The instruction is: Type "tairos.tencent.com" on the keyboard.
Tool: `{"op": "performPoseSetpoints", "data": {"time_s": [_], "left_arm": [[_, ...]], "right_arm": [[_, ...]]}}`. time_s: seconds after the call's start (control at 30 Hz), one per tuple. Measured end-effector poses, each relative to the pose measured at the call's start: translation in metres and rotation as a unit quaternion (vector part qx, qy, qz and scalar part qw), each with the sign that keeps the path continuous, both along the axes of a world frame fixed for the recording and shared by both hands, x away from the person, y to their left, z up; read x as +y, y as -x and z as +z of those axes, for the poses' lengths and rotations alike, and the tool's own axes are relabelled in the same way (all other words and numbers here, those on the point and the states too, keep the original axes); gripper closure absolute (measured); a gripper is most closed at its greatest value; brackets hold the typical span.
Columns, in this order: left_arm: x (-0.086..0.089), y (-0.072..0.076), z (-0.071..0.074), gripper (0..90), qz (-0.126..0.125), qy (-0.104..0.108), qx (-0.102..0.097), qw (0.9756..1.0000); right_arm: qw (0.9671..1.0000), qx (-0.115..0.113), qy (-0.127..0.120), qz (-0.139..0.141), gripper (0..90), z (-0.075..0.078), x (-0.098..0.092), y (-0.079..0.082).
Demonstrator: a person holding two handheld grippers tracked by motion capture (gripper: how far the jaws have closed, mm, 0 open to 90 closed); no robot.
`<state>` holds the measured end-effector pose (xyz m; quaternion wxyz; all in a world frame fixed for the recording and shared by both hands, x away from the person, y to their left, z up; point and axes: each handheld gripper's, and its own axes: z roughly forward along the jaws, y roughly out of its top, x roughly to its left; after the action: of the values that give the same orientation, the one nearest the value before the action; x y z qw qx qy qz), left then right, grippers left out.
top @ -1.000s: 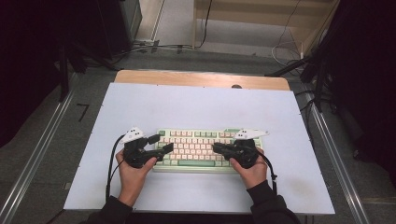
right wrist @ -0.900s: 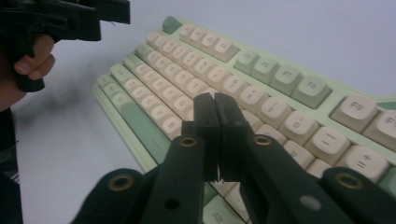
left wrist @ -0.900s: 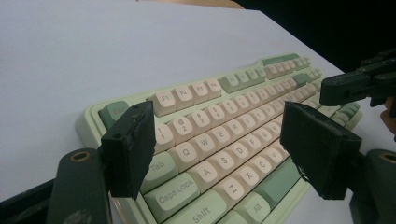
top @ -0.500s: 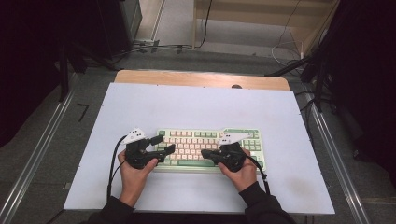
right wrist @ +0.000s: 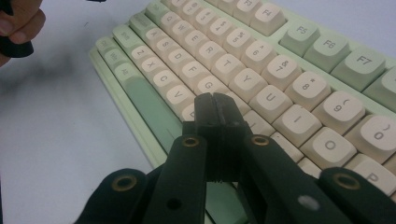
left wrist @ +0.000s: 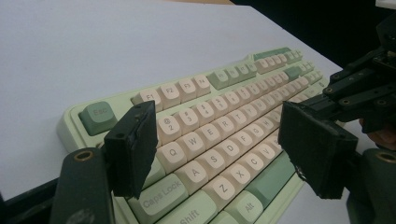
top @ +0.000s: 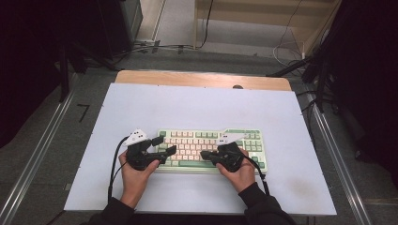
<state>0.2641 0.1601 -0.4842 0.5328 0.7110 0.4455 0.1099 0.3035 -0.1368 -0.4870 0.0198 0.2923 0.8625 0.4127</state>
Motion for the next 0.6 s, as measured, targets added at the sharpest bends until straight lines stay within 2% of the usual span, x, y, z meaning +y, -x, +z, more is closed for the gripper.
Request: {"op": "performPoseSetpoints", "data": {"time_s": [0.6], "left_arm": [[-0.0022,0.0012,-0.0005,31.2,-0.007,0.002,-0.002,1.0]], "right_arm": [[0.9999,-0.003,0.016,0.0,87.5,-0.0041,0.0042,-0.0001]]}}
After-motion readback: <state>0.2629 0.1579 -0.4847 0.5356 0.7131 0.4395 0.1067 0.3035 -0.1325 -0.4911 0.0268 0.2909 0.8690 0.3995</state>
